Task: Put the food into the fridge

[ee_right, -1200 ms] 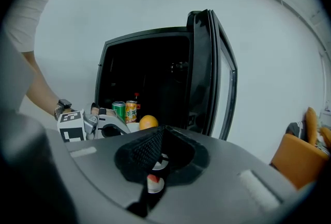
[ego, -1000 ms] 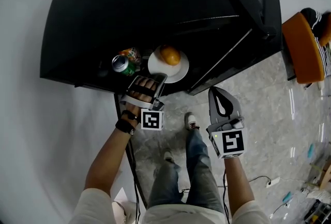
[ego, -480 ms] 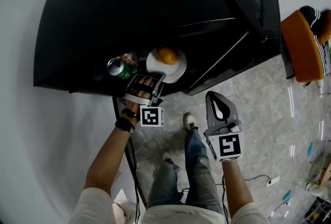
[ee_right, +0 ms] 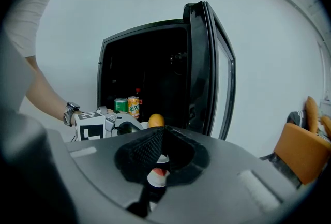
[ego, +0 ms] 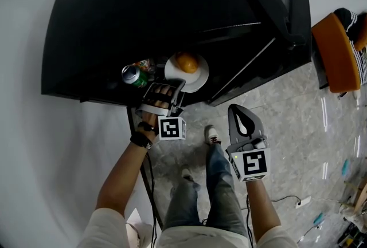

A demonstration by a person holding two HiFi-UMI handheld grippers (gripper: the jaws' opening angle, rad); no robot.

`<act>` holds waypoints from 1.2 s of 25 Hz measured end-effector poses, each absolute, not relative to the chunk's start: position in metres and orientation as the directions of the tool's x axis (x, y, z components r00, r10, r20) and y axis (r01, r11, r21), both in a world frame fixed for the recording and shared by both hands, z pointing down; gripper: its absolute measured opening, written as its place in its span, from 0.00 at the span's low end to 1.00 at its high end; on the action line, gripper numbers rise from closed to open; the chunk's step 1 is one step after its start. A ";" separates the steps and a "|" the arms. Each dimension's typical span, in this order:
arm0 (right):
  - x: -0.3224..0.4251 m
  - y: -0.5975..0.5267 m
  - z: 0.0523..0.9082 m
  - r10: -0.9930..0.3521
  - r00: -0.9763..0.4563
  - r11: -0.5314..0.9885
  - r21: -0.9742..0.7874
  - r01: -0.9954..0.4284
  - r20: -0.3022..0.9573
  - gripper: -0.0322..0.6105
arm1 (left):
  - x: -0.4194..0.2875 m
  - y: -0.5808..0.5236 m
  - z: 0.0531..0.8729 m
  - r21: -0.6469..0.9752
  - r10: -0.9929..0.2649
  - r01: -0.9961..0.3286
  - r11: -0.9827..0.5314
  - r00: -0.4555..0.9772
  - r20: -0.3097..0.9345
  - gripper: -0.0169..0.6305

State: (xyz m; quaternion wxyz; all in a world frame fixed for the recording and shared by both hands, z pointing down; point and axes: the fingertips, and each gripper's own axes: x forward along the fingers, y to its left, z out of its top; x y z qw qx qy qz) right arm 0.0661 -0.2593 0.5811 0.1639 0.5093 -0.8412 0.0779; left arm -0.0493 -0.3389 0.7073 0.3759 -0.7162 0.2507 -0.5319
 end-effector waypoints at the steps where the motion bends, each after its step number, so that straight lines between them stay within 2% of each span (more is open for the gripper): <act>1: 0.066 -0.258 0.583 -0.824 -0.424 0.470 0.035 -0.882 0.376 0.06 | -0.050 -0.338 0.709 -0.799 -0.753 0.044 -0.600 0.305 0.582 0.19; 3: 0.067 -0.256 0.584 -0.819 -0.422 0.471 0.033 -0.882 0.389 0.06 | -0.050 -0.336 0.711 -0.796 -0.751 0.050 -0.604 0.300 0.589 0.23; 12: 0.068 -0.254 0.577 -0.837 -0.432 0.465 0.020 -0.885 0.335 0.06 | -0.044 -0.312 0.700 -0.808 -0.752 0.035 -0.589 0.341 0.563 0.23; 16: 0.067 -0.254 0.573 -0.844 -0.437 0.466 0.020 -0.885 0.312 0.06 | -0.037 -0.300 0.693 -0.819 -0.752 0.043 -0.573 0.371 0.545 0.14; 22: 0.065 -0.251 0.570 -0.843 -0.445 0.471 0.013 -0.882 0.302 0.06 | -0.039 -0.303 0.703 -0.817 -0.756 0.077 -0.571 0.337 0.560 0.12; 25: 0.064 -0.249 0.571 -0.839 -0.457 0.478 0.001 -0.878 0.297 0.06 | -0.041 -0.308 0.703 -0.824 -0.769 0.074 -0.561 0.321 0.552 0.07; 30: 0.068 -0.247 0.573 -0.834 -0.458 0.481 -0.003 -0.877 0.308 0.06 | -0.038 -0.312 0.702 -0.819 -0.762 0.087 -0.567 0.321 0.562 0.06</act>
